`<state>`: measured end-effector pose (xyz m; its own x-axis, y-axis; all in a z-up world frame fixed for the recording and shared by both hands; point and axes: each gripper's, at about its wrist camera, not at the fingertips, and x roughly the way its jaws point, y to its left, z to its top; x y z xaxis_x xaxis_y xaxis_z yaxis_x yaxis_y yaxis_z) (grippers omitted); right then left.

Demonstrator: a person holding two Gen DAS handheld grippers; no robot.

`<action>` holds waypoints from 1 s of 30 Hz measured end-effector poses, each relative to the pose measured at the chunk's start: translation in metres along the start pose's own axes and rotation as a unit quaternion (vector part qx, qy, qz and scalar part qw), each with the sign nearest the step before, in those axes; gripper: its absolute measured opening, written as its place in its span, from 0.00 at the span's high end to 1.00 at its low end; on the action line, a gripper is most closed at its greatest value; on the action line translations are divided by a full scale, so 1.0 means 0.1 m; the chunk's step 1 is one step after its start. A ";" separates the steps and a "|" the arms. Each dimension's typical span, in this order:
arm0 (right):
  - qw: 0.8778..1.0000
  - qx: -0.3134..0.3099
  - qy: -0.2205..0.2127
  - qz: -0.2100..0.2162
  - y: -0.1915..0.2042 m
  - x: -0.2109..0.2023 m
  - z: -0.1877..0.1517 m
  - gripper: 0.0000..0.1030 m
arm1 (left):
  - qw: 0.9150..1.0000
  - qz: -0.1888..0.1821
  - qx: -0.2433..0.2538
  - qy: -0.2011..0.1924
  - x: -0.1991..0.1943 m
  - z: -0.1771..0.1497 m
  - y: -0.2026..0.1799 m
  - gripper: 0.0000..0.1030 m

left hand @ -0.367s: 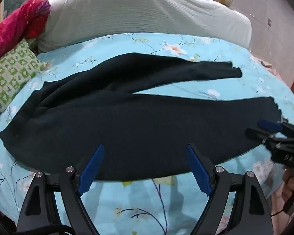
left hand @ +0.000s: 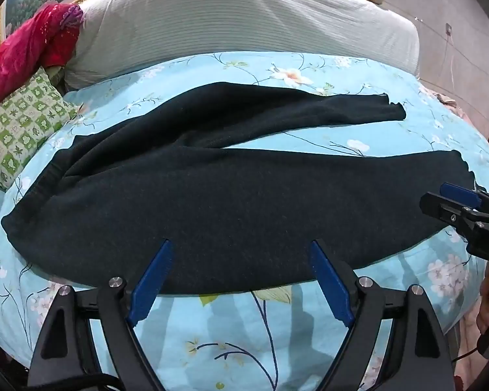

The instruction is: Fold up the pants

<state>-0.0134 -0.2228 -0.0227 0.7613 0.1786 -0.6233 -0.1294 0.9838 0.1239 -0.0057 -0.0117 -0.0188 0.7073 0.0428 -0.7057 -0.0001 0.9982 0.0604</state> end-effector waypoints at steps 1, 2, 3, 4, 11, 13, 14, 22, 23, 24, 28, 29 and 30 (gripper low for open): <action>1.000 -0.001 -0.001 0.000 0.01 0.00 0.01 0.25 | 1.000 0.001 0.001 -0.001 0.00 0.00 0.00 0.16; 1.000 -0.002 -0.001 0.002 0.01 0.00 0.01 0.25 | 1.000 0.002 0.001 0.001 0.00 0.01 0.00 0.16; 1.000 -0.004 -0.002 0.004 0.02 0.00 0.02 0.25 | 1.000 0.002 -0.001 0.000 0.00 0.02 0.00 0.16; 1.000 -0.005 -0.002 0.004 0.03 -0.01 0.02 0.25 | 1.000 0.002 -0.002 0.001 0.01 0.02 0.00 0.16; 1.000 -0.007 -0.003 0.003 0.06 -0.02 0.03 0.25 | 1.000 0.002 -0.002 -0.002 -0.02 0.02 0.00 0.16; 1.000 -0.007 -0.003 0.003 0.06 -0.02 0.02 0.24 | 1.000 0.002 -0.002 -0.001 -0.02 0.02 0.01 0.16; 1.000 -0.007 -0.003 0.004 0.07 -0.03 0.01 0.24 | 1.000 0.001 -0.002 -0.001 -0.02 0.02 0.01 0.16; 1.000 -0.006 -0.001 0.011 0.07 -0.03 0.04 0.24 | 1.000 0.000 -0.004 0.001 -0.03 0.03 0.05 0.16; 1.000 -0.006 0.000 0.011 0.07 -0.03 0.04 0.24 | 1.000 0.000 -0.004 0.002 -0.03 0.03 0.05 0.16; 1.000 -0.006 0.000 0.011 0.08 -0.03 0.05 0.24 | 1.000 -0.001 -0.004 0.002 -0.02 0.03 0.05 0.16; 1.000 -0.007 0.001 0.013 0.08 -0.01 0.05 0.24 | 1.000 -0.002 -0.004 0.002 -0.02 0.03 0.05 0.16; 1.000 -0.007 0.001 0.013 0.08 -0.01 0.05 0.24 | 1.000 -0.003 -0.003 0.003 -0.02 0.02 0.05 0.16; 1.000 -0.007 0.002 0.013 0.09 -0.01 0.05 0.24 | 1.000 -0.004 -0.003 0.003 -0.01 0.02 0.05 0.16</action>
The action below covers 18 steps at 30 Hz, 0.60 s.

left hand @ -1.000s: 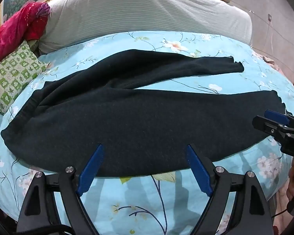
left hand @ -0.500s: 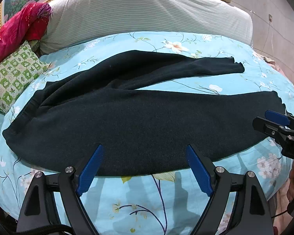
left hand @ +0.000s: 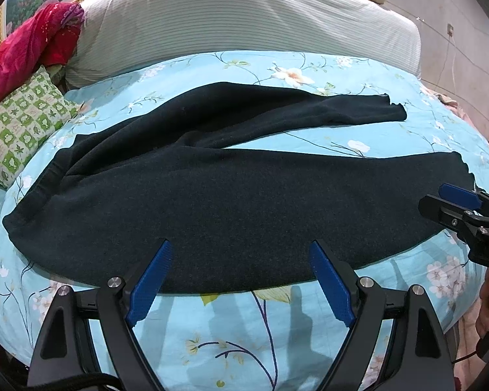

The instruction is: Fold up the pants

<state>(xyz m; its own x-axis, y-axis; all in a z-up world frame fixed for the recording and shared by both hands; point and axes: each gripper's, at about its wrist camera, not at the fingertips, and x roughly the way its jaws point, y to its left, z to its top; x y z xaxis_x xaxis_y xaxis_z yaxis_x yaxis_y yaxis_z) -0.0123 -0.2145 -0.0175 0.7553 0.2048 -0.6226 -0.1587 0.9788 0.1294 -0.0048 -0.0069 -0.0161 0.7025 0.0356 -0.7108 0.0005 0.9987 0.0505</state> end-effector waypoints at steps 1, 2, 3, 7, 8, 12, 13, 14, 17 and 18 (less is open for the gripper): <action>1.000 0.000 0.000 0.000 0.00 0.00 0.00 0.24 | 1.000 0.000 0.000 0.000 0.00 0.00 0.00 0.16; 1.000 0.000 0.000 -0.001 0.00 0.00 0.00 0.24 | 1.000 0.000 -0.001 0.001 0.01 0.00 0.00 0.16; 1.000 0.000 0.000 0.000 0.00 0.00 0.00 0.24 | 1.000 -0.001 -0.001 0.001 0.01 0.00 0.01 0.16; 1.000 -0.001 0.001 0.000 0.03 0.01 -0.01 0.24 | 1.000 0.001 -0.004 0.001 0.02 0.00 0.02 0.16; 1.000 -0.001 0.002 0.001 0.04 0.01 -0.01 0.24 | 1.000 0.002 -0.005 0.002 0.02 0.00 0.02 0.16; 1.000 0.000 0.005 0.003 0.05 0.04 -0.01 0.24 | 1.000 0.002 -0.006 0.003 0.03 0.00 0.02 0.16; 1.000 0.000 0.005 0.003 0.05 0.04 -0.01 0.24 | 1.000 0.002 -0.006 0.003 0.03 0.00 0.02 0.16; 1.000 0.000 0.005 0.003 0.05 0.04 -0.01 0.24 | 1.000 0.002 -0.006 0.004 0.03 0.00 0.03 0.16; 1.000 0.000 0.005 0.003 0.05 0.04 -0.01 0.24 | 1.000 0.002 -0.007 0.004 0.03 0.00 0.03 0.16; 1.000 0.001 0.005 0.003 0.05 0.04 -0.01 0.24 | 1.000 0.001 -0.007 0.004 0.03 0.00 0.04 0.16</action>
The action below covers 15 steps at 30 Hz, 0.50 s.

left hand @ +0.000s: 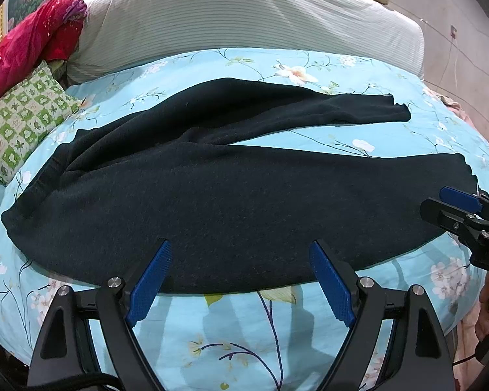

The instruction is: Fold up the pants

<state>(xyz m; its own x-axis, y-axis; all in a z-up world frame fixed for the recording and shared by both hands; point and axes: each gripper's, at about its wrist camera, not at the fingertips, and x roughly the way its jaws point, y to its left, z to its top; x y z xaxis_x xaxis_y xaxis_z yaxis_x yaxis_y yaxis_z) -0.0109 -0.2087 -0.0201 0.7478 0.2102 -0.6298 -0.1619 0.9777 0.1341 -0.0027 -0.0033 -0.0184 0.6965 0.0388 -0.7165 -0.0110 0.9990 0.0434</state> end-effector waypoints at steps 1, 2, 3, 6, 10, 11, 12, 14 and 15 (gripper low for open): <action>1.000 0.000 0.000 0.000 0.01 0.00 -0.01 0.24 | 1.000 -0.001 0.000 0.000 0.00 0.00 0.00 0.16; 1.000 0.001 0.001 0.000 0.01 0.01 -0.01 0.24 | 1.000 -0.001 0.000 0.001 0.01 0.00 0.01 0.16; 1.000 0.000 0.000 0.000 0.00 0.00 -0.01 0.24 | 1.000 -0.001 -0.001 0.001 0.01 0.00 0.01 0.16; 1.000 0.000 0.001 0.000 0.01 0.01 -0.01 0.24 | 1.000 0.000 -0.001 0.001 0.01 0.00 0.01 0.16; 1.000 0.001 0.001 0.001 0.01 0.01 0.00 0.24 | 1.000 -0.001 -0.002 0.001 0.02 -0.01 0.01 0.16; 1.000 0.001 0.001 0.001 0.01 0.01 0.00 0.24 | 1.000 -0.001 -0.002 0.002 0.02 -0.01 0.02 0.16; 1.000 0.000 0.001 0.000 0.01 0.01 0.00 0.24 | 1.000 -0.001 -0.002 0.002 0.03 -0.01 0.01 0.16; 1.000 0.000 0.001 0.000 0.01 0.01 0.00 0.24 | 1.000 -0.001 -0.002 0.002 0.03 -0.01 0.02 0.16; 1.000 0.001 0.001 0.001 0.00 0.01 0.00 0.24 | 1.000 -0.002 -0.002 0.002 0.03 -0.01 0.01 0.16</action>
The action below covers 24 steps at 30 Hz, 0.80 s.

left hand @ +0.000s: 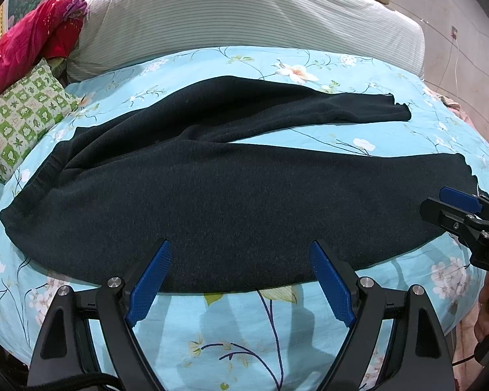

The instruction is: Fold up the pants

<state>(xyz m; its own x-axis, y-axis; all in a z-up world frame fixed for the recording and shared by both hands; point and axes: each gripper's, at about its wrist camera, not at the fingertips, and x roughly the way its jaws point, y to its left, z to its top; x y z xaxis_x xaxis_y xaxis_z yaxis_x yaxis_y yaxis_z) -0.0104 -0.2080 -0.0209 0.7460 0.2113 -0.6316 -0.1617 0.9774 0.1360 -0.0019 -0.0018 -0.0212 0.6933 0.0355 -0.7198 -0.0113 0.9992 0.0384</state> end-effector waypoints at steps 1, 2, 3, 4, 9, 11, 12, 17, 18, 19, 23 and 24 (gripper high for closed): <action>1.000 0.000 0.000 0.000 0.00 0.00 0.00 0.24 | 1.000 0.000 0.000 0.000 0.00 0.00 0.00 0.16; 1.000 0.000 0.000 0.000 0.00 0.00 0.00 0.24 | 1.000 0.000 0.000 0.000 0.00 0.01 0.00 0.16; 1.000 0.000 0.000 -0.001 0.00 0.00 0.00 0.24 | 1.000 0.000 0.000 0.000 0.00 0.00 -0.01 0.16; 1.000 0.000 0.000 -0.001 0.00 0.00 -0.01 0.24 | 1.000 0.000 0.000 0.001 0.00 0.01 -0.01 0.16; 1.000 0.002 0.003 0.001 0.02 0.01 -0.01 0.24 | 1.000 -0.001 -0.001 0.001 0.00 0.00 -0.01 0.16; 1.000 0.001 0.003 0.001 0.02 0.01 -0.01 0.24 | 1.000 -0.001 0.000 0.002 0.00 0.01 -0.01 0.16; 1.000 0.001 0.003 0.001 0.02 0.01 -0.01 0.24 | 1.000 0.000 -0.001 0.002 0.00 0.00 -0.02 0.16; 1.000 0.002 0.004 0.001 0.02 0.02 -0.01 0.24 | 1.000 -0.002 -0.001 0.002 0.00 0.01 -0.01 0.16; 1.000 0.002 0.004 0.001 0.02 0.02 -0.01 0.24 | 1.000 -0.002 -0.001 0.002 0.00 0.01 -0.01 0.16; 1.000 0.002 0.004 0.001 0.02 0.02 -0.02 0.24 | 1.000 -0.002 0.000 0.002 0.00 0.01 0.00 0.16; 1.000 0.003 0.005 0.001 0.01 0.02 -0.01 0.23 | 1.000 -0.004 -0.002 0.003 0.00 0.02 0.00 0.16; 1.000 0.003 0.005 0.001 0.01 0.02 -0.01 0.23 | 1.000 -0.004 -0.002 0.004 0.00 0.02 0.01 0.16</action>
<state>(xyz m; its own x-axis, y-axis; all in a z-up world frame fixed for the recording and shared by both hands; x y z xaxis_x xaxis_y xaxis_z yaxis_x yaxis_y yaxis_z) -0.0100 -0.2063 -0.0227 0.7395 0.2127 -0.6387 -0.1587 0.9771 0.1416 -0.0003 -0.0011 -0.0201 0.6879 0.0269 -0.7253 -0.0082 0.9995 0.0293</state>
